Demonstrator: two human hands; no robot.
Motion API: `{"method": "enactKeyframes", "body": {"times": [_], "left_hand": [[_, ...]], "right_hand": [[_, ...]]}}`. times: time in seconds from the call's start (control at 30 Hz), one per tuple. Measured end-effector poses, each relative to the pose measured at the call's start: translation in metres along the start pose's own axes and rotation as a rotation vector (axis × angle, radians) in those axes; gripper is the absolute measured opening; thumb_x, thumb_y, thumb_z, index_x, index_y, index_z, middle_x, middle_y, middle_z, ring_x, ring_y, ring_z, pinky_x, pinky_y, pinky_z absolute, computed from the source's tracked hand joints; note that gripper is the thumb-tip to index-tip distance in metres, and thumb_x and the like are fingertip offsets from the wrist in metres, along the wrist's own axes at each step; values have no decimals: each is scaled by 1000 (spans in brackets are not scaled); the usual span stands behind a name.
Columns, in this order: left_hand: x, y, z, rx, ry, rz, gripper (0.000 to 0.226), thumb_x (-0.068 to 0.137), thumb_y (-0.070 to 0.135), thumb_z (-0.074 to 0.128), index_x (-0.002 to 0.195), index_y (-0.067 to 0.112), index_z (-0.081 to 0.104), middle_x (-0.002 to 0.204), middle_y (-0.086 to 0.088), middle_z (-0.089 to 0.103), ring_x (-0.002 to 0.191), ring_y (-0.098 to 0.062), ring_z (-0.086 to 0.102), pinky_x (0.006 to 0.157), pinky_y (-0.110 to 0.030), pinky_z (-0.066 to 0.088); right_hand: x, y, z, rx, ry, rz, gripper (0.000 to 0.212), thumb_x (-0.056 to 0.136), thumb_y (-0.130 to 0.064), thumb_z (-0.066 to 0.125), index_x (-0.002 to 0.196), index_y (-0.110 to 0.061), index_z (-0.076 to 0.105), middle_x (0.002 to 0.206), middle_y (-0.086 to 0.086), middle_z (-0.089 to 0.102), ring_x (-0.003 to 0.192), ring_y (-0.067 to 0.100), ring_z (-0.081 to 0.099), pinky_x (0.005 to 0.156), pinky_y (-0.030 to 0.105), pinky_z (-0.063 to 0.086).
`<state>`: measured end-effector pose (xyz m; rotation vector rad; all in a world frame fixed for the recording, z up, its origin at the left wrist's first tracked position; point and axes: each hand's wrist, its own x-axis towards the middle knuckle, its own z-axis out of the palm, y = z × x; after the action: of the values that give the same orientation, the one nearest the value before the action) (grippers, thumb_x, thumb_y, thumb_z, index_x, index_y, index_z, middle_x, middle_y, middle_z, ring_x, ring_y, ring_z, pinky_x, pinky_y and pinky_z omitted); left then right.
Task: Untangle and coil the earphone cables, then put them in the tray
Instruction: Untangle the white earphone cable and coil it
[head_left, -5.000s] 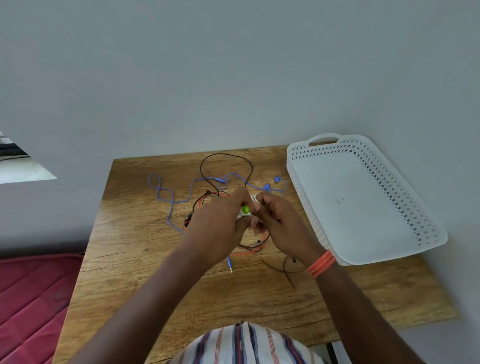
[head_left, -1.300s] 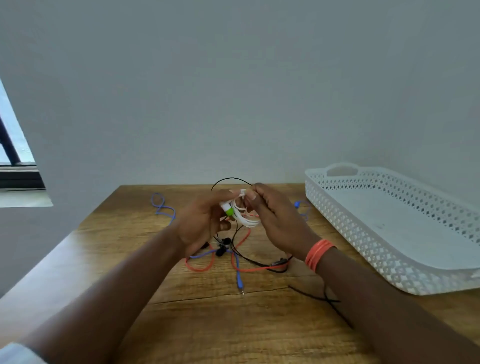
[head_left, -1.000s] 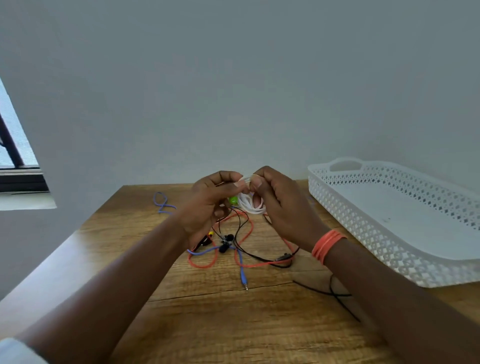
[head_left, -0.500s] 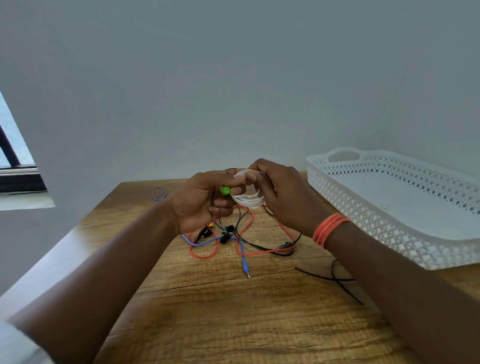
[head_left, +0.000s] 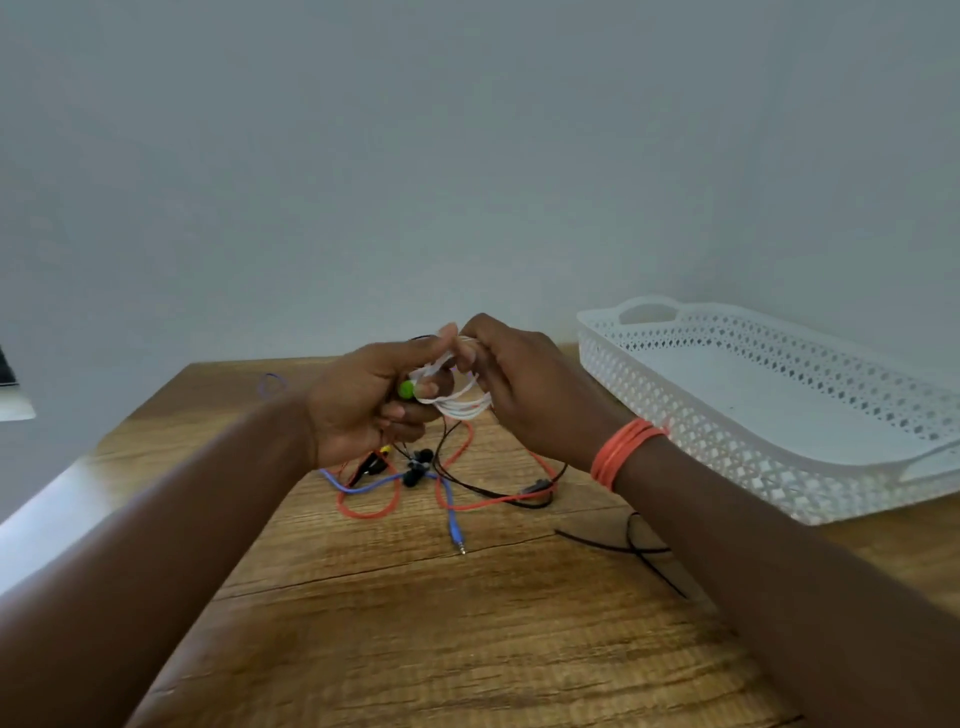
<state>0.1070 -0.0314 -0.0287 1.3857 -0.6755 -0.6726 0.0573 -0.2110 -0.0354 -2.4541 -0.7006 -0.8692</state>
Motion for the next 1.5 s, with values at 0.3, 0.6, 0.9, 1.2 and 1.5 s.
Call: {"method": "enactKeyframes", "body": {"times": [0.3,0.6,0.9,1.2,1.5], "left_hand": [[-8,8,4,213,80,-26,36,89,46,51,66,21,61,59,4,40,46,-6,21,47,-22,12],[1,0,16,-158,21,32,27,95,37,46,77,19,55,63,7,48,39,-2,20,44,-18,12],[1,-5,21,-48,156,4,33,99,40,41,75,17,46,57,3,32,36,-5,18,43,-24,6],[-1,-10,41,245,221,102,33,103,33,39,80,10,48,64,-2,44,39,-7,26,37,-15,22],[-2,-16,54,304,219,122,30,104,30,37,84,9,47,89,-4,71,37,-5,22,35,-15,22]], "right_hand": [[-3,0,5,-1,7,-23,24,100,-30,32,92,-14,49,71,3,57,62,21,51,56,38,39],[-1,7,0,58,109,13,22,101,-23,36,93,-10,51,70,5,58,61,23,53,56,43,45],[0,4,-2,71,-52,155,19,102,-17,42,92,-10,56,76,5,66,68,21,62,62,38,48],[-51,-13,-65,-26,-200,376,12,87,-25,69,90,-14,70,80,-9,65,71,4,57,64,10,40],[-141,-27,-98,-177,-323,533,12,84,-26,73,96,-25,74,93,-11,62,80,1,56,71,12,42]]}}
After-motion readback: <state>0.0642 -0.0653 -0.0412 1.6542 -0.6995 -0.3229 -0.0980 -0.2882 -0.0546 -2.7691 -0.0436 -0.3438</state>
